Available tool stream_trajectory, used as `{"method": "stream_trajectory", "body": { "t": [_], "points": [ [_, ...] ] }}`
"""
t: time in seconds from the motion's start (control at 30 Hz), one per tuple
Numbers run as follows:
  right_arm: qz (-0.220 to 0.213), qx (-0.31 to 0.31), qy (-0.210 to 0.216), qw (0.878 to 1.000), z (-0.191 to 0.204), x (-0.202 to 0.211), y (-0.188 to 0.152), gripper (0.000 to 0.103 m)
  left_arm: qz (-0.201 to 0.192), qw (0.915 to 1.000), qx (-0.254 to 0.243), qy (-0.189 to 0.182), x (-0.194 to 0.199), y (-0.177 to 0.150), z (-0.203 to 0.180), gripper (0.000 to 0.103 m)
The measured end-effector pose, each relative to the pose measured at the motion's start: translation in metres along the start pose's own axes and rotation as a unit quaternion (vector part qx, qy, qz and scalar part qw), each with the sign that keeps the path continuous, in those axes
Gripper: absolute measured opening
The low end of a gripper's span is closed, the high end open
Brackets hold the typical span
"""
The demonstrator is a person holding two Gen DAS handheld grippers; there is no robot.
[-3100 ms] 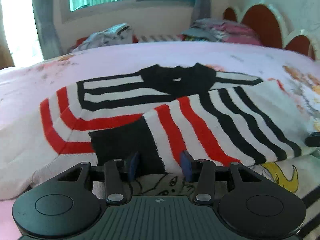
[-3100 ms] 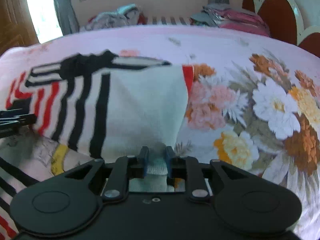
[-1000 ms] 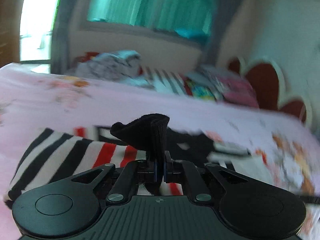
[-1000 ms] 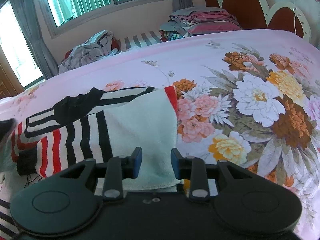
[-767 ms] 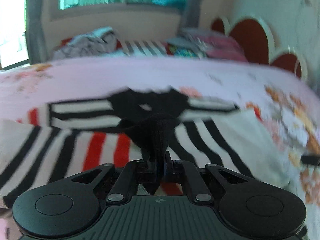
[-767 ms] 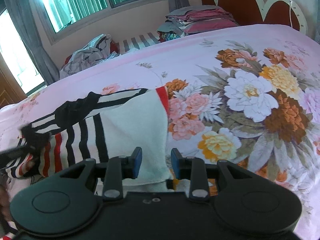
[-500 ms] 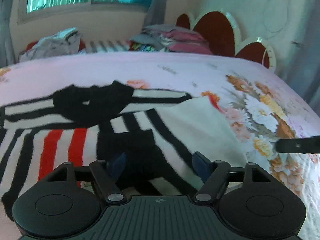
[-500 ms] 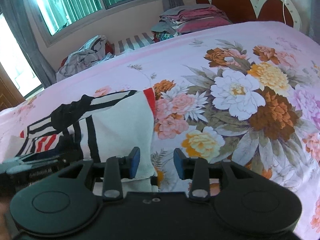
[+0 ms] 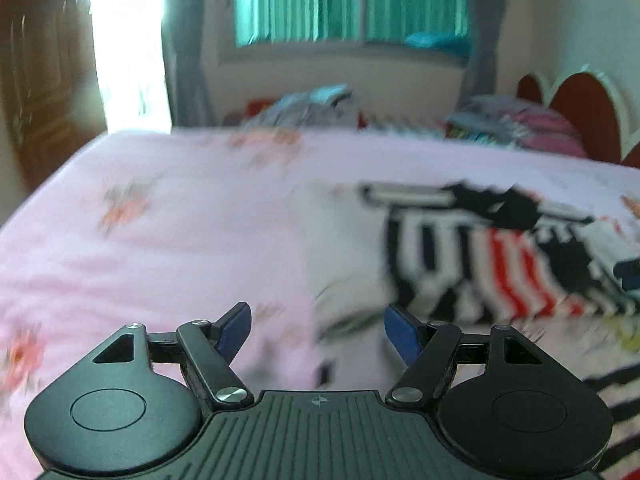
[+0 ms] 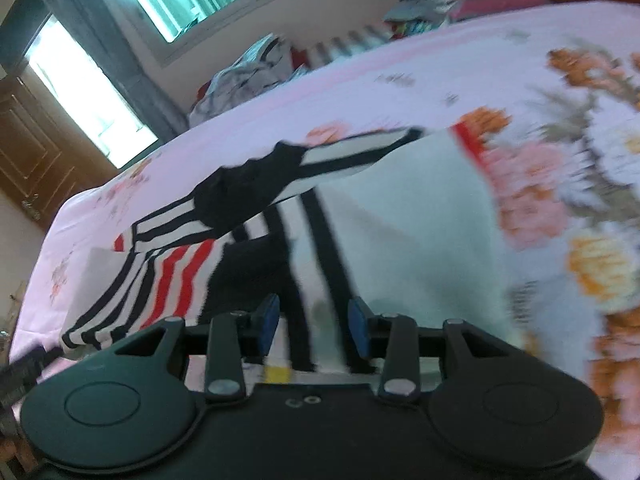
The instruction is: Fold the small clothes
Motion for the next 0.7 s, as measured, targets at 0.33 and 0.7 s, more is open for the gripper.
{"method": "stream_trajectory", "body": {
  "t": [0.33, 0.7],
  "points": [
    [-0.001, 0.101, -0.048, 0.994, 0.037, -0.031, 0.001, 0.002, 0.026, 0.9985, -0.017, -0.046, -0.044, -0.018, -0.011, 0.046],
    [-0.062, 0.082, -0.103, 0.989, -0.004, 0.024, 0.006, 0.001, 0.041, 0.9953, -0.004, -0.088, -0.066, -0.013, -0.021, 0.028]
  ]
}}
Point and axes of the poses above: each gripper's, at about its wrist camera, not at the fingertips, and x roughly against the way its jaws point, z to its left, y to its top, the point moved 7 cm from there along -x, roughly the way its jaws point, and after that the axes turned 5 degrees about -z, right-handed, at the moved point
